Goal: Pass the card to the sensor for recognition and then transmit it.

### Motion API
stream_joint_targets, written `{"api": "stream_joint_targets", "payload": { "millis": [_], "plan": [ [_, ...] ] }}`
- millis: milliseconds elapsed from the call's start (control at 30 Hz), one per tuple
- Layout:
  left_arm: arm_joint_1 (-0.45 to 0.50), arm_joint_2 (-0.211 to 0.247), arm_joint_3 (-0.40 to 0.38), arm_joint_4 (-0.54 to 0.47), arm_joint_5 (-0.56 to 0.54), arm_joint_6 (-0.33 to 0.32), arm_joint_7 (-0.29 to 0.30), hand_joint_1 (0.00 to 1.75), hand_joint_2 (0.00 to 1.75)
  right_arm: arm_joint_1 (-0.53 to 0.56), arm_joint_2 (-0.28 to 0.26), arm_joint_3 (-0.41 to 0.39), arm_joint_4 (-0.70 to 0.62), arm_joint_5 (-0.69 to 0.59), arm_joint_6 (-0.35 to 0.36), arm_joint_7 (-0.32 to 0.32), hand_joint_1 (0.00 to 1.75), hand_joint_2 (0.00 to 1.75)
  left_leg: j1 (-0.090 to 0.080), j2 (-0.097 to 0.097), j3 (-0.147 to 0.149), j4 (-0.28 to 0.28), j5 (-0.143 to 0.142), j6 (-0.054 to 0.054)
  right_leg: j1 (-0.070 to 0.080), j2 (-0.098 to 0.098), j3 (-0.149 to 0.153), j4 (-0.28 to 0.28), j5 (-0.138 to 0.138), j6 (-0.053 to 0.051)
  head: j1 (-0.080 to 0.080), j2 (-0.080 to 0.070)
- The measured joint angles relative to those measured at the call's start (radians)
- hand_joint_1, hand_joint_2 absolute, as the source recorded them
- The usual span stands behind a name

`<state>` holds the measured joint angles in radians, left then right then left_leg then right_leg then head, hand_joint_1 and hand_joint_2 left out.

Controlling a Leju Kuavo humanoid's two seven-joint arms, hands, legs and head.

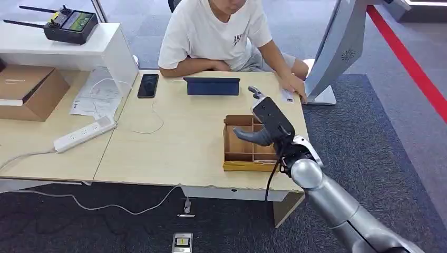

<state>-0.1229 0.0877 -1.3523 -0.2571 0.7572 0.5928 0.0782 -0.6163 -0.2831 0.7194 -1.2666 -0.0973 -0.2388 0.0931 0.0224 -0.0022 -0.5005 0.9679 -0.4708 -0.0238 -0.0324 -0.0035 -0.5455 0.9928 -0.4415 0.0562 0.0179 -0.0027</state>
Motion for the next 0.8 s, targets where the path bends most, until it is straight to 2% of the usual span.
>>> {"api": "stream_joint_targets", "payload": {
  "millis": [133, 300, 600, 700, 800],
  "plan": [
    [0.001, 0.0, 0.002, 0.001, 0.009, 0.004, -0.008, 0.0, 0.0, 0.068, -0.054, -0.009, -0.118, -0.015, 0.019, -0.015, 0.0, 1.75, 0.0, 0.0, 0.0, 0.0, 0.0, 0.0, 0.0, 0.0, 0.0, 0.0, 0.0, 0.0, 0.0, 0.0],
    [0.001, 0.0, 0.003, 0.001, 0.011, 0.012, -0.008, 0.0, 0.0, 0.157, -0.099, -0.028, -0.207, 0.05, 0.034, -0.007, 0.0, 1.75, 0.0, 0.0, 0.0, 0.0, 0.0, 0.0, 0.0, 0.0, 0.0, 0.0, 0.0, 0.0, 0.0, 0.0],
    [0.0, 0.0, 0.003, 0.001, 0.004, 0.016, -0.002, 0.0, 0.0, 0.249, -0.154, -0.03, -0.289, 0.397, 0.092, 0.151, 0.0, 1.75, 0.0, 0.0, 0.0, 0.0, 0.0, 0.0, 0.0, 0.0, 0.001, 0.0, 0.0, 0.0, 0.0, 0.0],
    [-0.001, 0.0, 0.003, 0.001, 0.001, 0.016, 0.006, 0.0, 0.0, 0.259, -0.162, -0.024, -0.291, 0.562, 0.109, 0.21, 0.0, 1.75, 0.0, 0.0, 0.0, 0.0, 0.0, 0.0, 0.0, 0.0, 0.001, 0.0, 0.0, 0.0, 0.0, 0.0],
    [-0.001, -0.001, 0.003, 0.001, 0.001, 0.017, 0.009, 0.0, 0.0, 0.269, -0.161, -0.014, -0.287, 0.665, 0.104, 0.238, 0.0, 1.75, 0.0, 0.0, 0.0, 0.0, 0.0, 0.0, 0.0, 0.0, 0.001, 0.0, 0.0, 0.0, 0.0, 0.0]
  ]
}}
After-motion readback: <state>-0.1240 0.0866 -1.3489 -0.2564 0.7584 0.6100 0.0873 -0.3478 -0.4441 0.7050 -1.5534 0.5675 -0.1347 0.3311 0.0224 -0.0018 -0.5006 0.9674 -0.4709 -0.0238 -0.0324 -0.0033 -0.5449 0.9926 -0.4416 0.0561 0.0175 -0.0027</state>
